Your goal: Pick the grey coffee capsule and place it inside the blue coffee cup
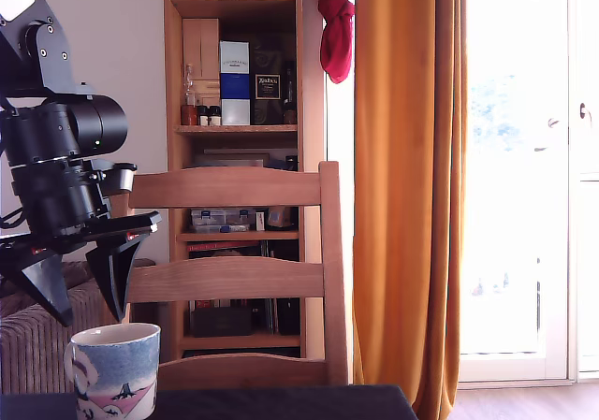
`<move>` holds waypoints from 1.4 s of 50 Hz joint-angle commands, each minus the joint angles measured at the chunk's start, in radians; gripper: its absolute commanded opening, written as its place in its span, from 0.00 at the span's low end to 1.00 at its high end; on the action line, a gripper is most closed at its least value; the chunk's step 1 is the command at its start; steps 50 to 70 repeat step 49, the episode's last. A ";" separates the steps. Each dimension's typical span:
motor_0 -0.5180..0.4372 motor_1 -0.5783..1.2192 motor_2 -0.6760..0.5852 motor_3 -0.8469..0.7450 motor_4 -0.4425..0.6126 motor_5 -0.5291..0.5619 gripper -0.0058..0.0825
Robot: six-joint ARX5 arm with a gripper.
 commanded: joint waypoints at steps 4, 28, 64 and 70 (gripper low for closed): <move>0.000 -0.031 0.012 -0.011 -0.001 0.021 0.35; 0.023 -0.348 0.011 -0.007 -0.101 0.090 0.05; 0.190 -0.576 -0.047 -0.006 -0.107 0.131 0.05; 0.190 -0.576 -0.047 -0.006 -0.107 0.131 0.05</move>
